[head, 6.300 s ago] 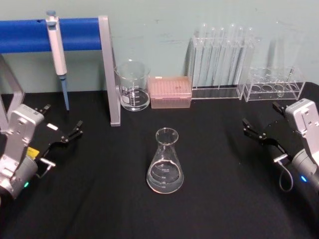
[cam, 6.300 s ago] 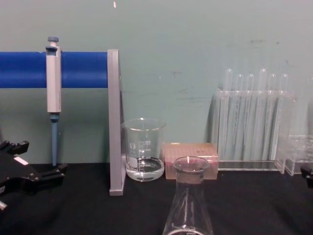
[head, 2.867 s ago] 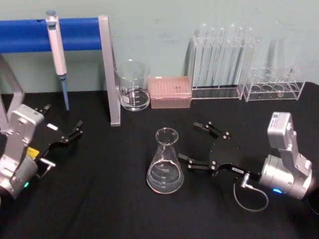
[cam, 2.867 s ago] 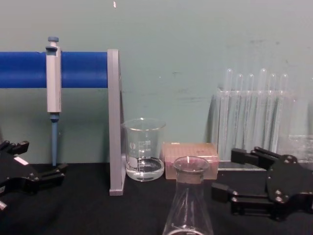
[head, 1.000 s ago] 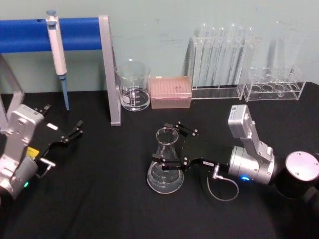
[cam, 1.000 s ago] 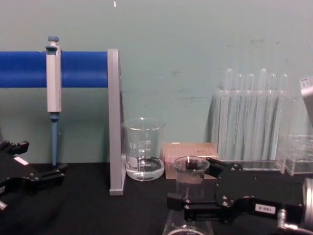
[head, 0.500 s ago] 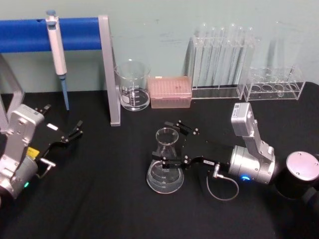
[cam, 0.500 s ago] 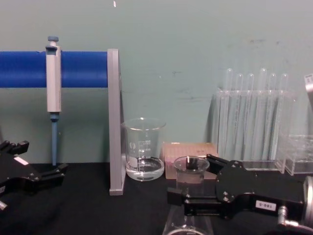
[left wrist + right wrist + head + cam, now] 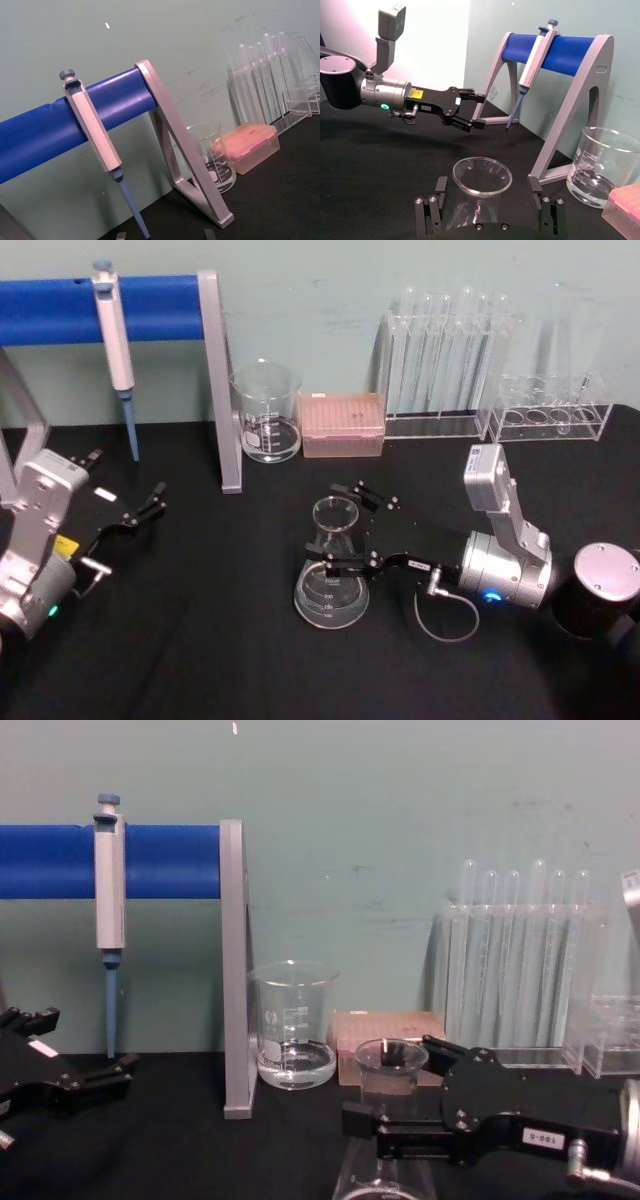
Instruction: Grasp the erlenmeyer flask with one hand, shake it three times, then place it back.
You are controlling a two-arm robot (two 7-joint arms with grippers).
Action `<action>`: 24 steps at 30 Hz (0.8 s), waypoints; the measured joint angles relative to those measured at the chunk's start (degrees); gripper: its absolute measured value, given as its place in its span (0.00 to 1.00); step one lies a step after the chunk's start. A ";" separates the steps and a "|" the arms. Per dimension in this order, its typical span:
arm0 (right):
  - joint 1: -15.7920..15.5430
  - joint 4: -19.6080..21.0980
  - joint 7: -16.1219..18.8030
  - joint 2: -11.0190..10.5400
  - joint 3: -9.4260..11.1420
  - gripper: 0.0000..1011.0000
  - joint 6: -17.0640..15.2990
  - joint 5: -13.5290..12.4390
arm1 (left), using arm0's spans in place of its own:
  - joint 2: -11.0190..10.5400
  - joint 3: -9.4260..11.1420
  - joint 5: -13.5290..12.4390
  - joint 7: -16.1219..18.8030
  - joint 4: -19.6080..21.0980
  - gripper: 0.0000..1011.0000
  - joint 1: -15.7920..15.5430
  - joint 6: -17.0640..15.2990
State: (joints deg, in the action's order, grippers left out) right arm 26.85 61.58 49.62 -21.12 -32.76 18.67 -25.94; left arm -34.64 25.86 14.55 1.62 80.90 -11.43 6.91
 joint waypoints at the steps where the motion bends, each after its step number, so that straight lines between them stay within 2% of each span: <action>1: 0.00 0.00 0.00 0.00 0.00 0.99 0.00 0.00 | 0.00 0.00 0.00 0.00 0.00 0.99 0.00 0.00; 24: -0.06 0.07 -0.02 -0.02 0.02 0.99 0.00 -0.08 | 0.00 0.00 0.00 0.00 0.00 0.99 0.00 0.00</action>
State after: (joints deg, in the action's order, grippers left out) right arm 26.79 61.65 49.60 -21.14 -32.74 18.67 -26.02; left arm -34.65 25.87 14.55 1.62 80.90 -11.43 6.91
